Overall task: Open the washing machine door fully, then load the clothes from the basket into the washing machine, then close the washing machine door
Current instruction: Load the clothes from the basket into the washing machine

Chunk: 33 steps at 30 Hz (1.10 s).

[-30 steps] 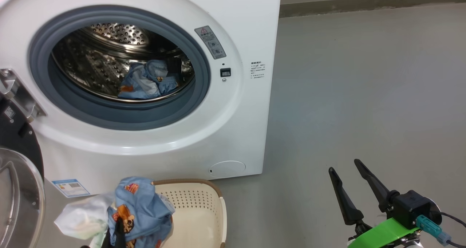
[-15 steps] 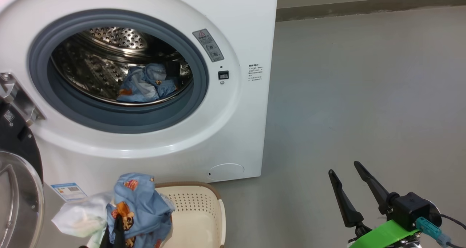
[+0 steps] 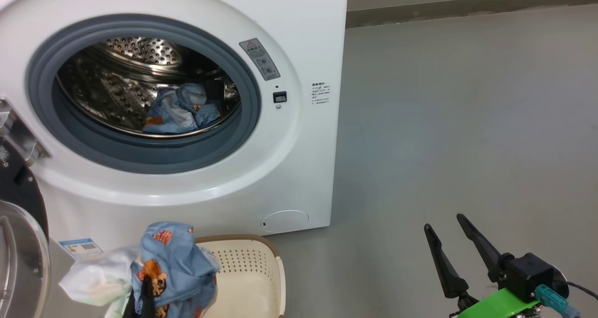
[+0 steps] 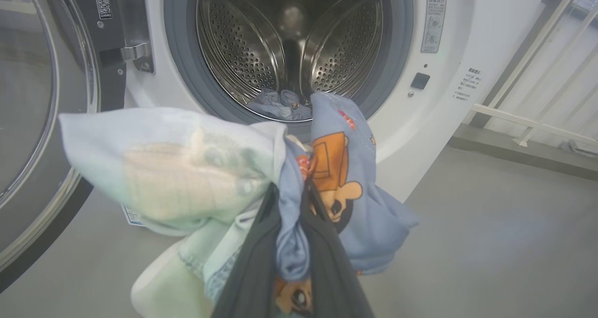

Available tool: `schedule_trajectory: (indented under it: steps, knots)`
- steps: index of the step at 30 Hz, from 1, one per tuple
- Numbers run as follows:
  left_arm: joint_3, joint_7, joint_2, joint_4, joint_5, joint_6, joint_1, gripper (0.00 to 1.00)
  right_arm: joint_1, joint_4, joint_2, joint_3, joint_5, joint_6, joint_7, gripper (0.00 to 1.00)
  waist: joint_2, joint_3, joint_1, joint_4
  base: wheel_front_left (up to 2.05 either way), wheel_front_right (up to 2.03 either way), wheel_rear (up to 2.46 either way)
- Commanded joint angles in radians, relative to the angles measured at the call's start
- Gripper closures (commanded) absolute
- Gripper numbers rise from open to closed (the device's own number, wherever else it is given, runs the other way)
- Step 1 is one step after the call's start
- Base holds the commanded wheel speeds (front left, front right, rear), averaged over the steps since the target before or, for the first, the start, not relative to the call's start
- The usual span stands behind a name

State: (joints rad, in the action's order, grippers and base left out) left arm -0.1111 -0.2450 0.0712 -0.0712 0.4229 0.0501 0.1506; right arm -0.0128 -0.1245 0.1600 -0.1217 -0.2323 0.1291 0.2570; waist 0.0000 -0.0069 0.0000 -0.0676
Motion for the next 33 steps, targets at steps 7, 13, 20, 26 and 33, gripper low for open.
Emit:
schedule_trajectory:
  steps: [7,13,20,26,33]
  knots:
    - [0.037,0.009,0.031,0.059,-0.012,0.013,-0.016,1.00,0.001,0.029,0.004,-0.022,-0.009,0.002,0.005,0.00,0.0000,0.013,0.0000,-0.014,0.00,0.00,0.00]
    - [0.038,0.018,0.046,0.078,-0.017,0.016,-0.045,1.00,-0.007,0.038,-0.011,-0.025,-0.005,0.002,0.005,0.00,0.0000,0.049,0.0000,-0.026,0.00,0.00,0.00]
    - [0.041,0.027,0.063,0.089,-0.021,0.018,-0.103,1.00,-0.043,0.053,-0.033,-0.025,-0.001,0.002,0.005,0.00,0.0000,0.118,0.0000,-0.050,0.00,0.00,0.00]
    - [0.049,0.031,0.091,0.071,-0.030,0.015,-0.201,1.00,-0.073,0.064,-0.055,-0.025,0.003,0.002,0.005,0.00,0.0000,0.187,0.0000,-0.068,0.00,0.00,0.00]
    - [0.074,0.033,0.148,0.022,-0.050,0.012,-0.360,1.00,-0.126,0.074,-0.081,-0.039,0.004,0.002,0.005,0.00,0.0000,0.283,0.0000,-0.101,0.00,0.00,0.00]
